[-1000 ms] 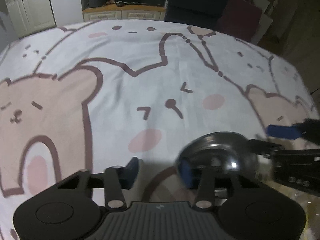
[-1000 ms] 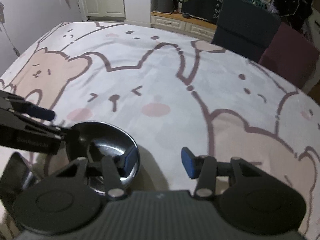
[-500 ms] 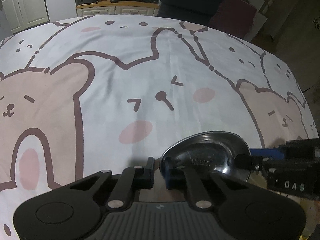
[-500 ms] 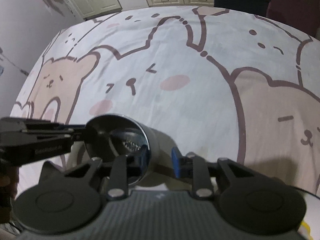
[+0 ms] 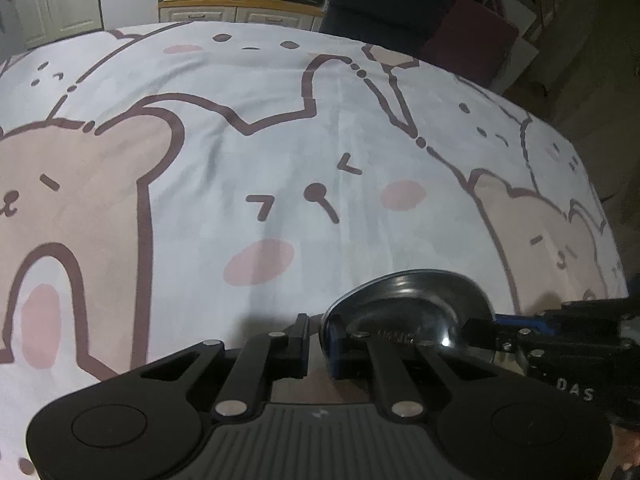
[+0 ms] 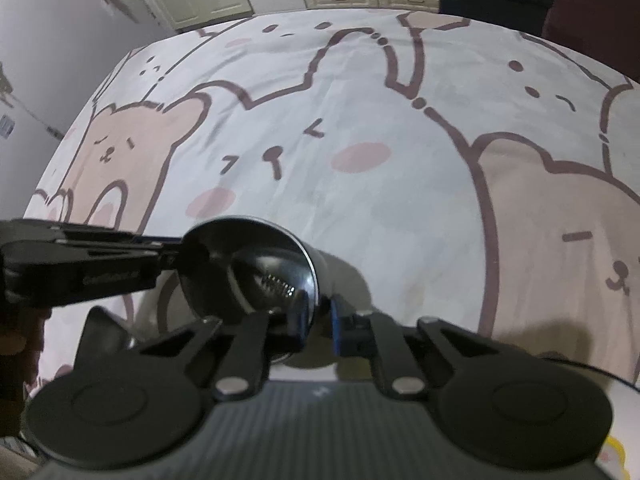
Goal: Organize plates and bowls
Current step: 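Carry the oval steel bowl with both grippers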
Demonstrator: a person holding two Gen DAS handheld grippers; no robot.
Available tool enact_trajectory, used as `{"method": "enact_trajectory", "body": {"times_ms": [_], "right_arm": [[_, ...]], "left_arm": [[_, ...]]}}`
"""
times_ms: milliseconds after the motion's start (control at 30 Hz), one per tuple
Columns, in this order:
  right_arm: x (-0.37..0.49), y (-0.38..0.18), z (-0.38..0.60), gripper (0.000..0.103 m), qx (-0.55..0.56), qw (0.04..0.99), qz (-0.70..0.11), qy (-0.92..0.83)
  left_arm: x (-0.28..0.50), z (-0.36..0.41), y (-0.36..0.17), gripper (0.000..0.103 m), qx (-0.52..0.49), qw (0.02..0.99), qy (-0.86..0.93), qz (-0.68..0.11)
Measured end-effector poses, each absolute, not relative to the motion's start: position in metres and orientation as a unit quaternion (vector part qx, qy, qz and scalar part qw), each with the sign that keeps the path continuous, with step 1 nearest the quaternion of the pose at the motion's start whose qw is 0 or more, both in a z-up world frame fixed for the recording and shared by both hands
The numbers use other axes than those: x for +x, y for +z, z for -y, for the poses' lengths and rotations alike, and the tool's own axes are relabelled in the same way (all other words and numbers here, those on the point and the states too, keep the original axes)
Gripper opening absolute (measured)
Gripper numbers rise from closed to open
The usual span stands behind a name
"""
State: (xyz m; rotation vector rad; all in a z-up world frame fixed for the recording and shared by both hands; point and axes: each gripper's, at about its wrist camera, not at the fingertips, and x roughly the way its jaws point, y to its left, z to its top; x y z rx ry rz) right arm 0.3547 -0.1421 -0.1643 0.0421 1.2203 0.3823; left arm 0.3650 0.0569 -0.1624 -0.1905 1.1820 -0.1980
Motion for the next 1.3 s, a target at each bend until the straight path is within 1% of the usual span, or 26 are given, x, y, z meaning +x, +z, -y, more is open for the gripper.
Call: {"method": "enact_trajectory", "body": {"times_ms": [33, 100, 333, 767, 1100, 1300], "right_arm": [[0.356, -0.165, 0.143, 0.011, 0.018, 0.803, -0.569, 0.176], [0.359, -0.165, 0.146, 0.010, 0.021, 0.804, -0.568, 0.174], [0.355, -0.154, 0.149, 0.009, 0.029, 0.811, -0.555, 0.183], [0.310, -0.103, 0.131, 0.008, 0.035, 0.828, -0.509, 0.232], [0.254, -0.096, 0.100, 0.008, 0.012, 0.822, -0.508, 0.258], [0.234, -0.100, 0.087, 0.008, 0.006, 0.814, -0.516, 0.268]], "left_arm": [[0.365, -0.057, -0.162, 0.005, -0.094, 0.822, -0.094, -0.554], [0.365, -0.056, -0.160, 0.005, -0.093, 0.823, -0.094, -0.553], [0.356, -0.062, -0.143, 0.005, -0.096, 0.833, -0.084, -0.538], [0.301, -0.095, -0.094, 0.006, -0.103, 0.859, -0.060, -0.498], [0.258, -0.114, -0.099, 0.006, -0.082, 0.851, -0.045, -0.517], [0.248, -0.116, -0.109, 0.006, -0.062, 0.844, -0.044, -0.530]]}}
